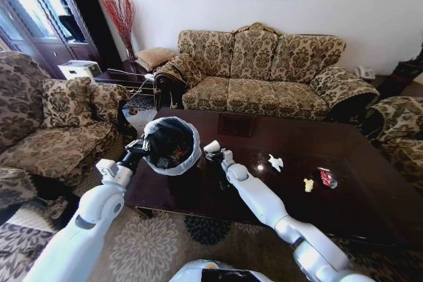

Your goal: Move to the front of the table and place the trash on the table into the trash bin.

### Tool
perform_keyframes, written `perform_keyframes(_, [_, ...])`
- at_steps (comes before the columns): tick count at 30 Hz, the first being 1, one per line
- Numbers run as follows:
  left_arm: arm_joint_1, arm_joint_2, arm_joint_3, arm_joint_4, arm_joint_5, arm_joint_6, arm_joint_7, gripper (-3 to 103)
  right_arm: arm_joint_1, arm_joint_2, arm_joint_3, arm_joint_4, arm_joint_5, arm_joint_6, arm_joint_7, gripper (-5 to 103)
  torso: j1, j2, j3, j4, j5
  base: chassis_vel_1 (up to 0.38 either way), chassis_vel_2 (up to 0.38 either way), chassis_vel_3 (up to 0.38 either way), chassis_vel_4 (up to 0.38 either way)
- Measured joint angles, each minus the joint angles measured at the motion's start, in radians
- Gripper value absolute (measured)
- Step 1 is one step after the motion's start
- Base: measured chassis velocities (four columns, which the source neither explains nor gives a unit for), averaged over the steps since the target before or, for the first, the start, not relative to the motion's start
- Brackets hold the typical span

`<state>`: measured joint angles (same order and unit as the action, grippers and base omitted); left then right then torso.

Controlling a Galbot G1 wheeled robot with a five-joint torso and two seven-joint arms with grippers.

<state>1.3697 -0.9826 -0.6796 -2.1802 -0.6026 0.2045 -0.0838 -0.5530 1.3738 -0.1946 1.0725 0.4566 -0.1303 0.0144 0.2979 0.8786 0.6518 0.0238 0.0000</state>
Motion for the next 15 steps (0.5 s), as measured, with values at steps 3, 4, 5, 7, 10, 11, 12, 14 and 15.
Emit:
perform_keyframes(3, [-0.002, 0.001, 0.0, 0.0, 0.0, 0.0, -0.001, 3, -0.001, -0.001, -0.003, 0.002, -0.001, 0.002, -0.003, 78, 0.0, 0.0, 0.0, 0.0, 0.0001, 0.0, 0.0, 0.0, 0.0])
perform_keyframes(4, [-0.002, 0.001, 0.0, 0.0, 0.0, 0.0, -0.002, 3, -0.002, -0.002, -0.004, 0.004, -0.001, 0.003, -0.005, 78, 0.0, 0.0, 0.0, 0.0, 0.0, 0.0, 0.0, 0.0, 0.0])
perform_keyframes(5, [-0.002, 0.0, 0.0, -0.001, -0.001, 0.001, -0.004, 3, -0.004, -0.005, -0.006, 0.008, -0.001, 0.004, -0.007, 78, 0.0, 0.0, 0.0, 0.0, 0.0, 0.0, 0.0, 0.0, 0.0])
perform_keyframes(7, [-0.002, 0.0, 0.0, -0.001, -0.001, 0.001, -0.004, 3, -0.005, -0.006, -0.007, 0.011, -0.001, 0.005, -0.009, 78, 0.0, 0.0, 0.0, 0.0, 0.0, 0.0, 0.0, 0.0, 0.0])
perform_keyframes(10, [-0.002, -0.003, 0.002, -0.002, -0.001, 0.001, -0.005, 3, -0.009, -0.014, -0.011, 0.021, -0.001, 0.009, -0.01, 78, 0.0, 0.0, 0.0, 0.0, 0.0001, 0.0, 0.0, 0.0, 0.0])
perform_keyframes(11, [-0.002, -0.004, 0.002, -0.002, -0.001, 0.001, -0.005, 3, -0.011, -0.016, -0.012, 0.024, -0.001, 0.011, -0.01, 78, 0.0, 0.0, 0.0, -0.0001, 0.0001, 0.0, 0.0, 0.0, 0.0])
perform_keyframes(12, [-0.002, -0.004, 0.002, -0.002, -0.001, 0.001, -0.005, 3, -0.011, -0.016, -0.012, 0.024, -0.001, 0.011, -0.01, 78, 0.0, 0.0, 0.0, -0.0001, 0.0001, 0.0, 0.0, 0.0, 0.0])
perform_keyframes(14, [-0.002, -0.005, 0.003, -0.002, -0.001, 0.001, -0.005, 3, -0.014, -0.021, -0.013, 0.03, -0.002, 0.014, -0.011, 78, 0.0, 0.0, 0.0, 0.0, 0.0001, 0.0, 0.0, 0.0, 0.0])
perform_keyframes(15, [-0.002, -0.005, 0.003, -0.003, -0.001, 0.002, -0.005, 3, -0.015, -0.023, -0.013, 0.033, -0.002, 0.015, -0.011, 78, 0.0, 0.0, 0.0, 0.0, 0.0, 0.0, 0.0, 0.0, 0.0])
